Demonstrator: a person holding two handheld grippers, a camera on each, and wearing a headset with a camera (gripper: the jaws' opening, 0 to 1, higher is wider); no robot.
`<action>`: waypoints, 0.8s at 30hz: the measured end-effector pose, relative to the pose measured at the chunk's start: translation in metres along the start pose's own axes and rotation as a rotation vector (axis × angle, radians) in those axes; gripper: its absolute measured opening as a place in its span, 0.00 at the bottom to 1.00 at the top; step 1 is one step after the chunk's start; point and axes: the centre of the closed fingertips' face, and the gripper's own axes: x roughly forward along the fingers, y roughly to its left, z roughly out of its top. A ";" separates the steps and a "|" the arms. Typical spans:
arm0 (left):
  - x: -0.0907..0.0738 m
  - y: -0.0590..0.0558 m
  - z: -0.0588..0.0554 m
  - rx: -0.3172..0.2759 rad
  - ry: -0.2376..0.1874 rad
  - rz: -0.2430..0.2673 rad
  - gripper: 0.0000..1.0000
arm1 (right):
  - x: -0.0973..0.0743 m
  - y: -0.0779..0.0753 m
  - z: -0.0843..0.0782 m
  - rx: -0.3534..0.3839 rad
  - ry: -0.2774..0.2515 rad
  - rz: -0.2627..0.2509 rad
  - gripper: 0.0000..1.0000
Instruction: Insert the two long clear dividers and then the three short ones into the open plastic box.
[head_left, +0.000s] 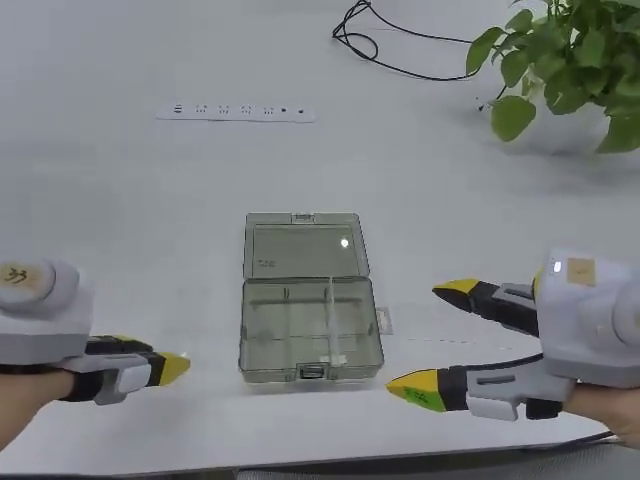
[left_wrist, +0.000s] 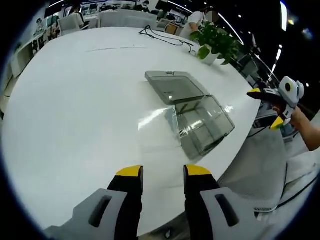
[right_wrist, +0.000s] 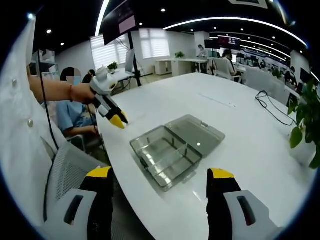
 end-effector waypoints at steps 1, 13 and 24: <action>-0.001 -0.004 0.004 -0.007 -0.022 -0.012 0.30 | 0.000 0.000 0.001 -0.001 0.001 0.000 0.77; -0.008 -0.052 0.043 -0.010 -0.177 -0.147 0.30 | 0.009 0.010 0.051 0.111 -0.067 0.009 0.67; -0.010 -0.095 0.071 0.029 -0.272 -0.229 0.30 | 0.028 0.016 0.103 0.271 -0.211 -0.018 0.36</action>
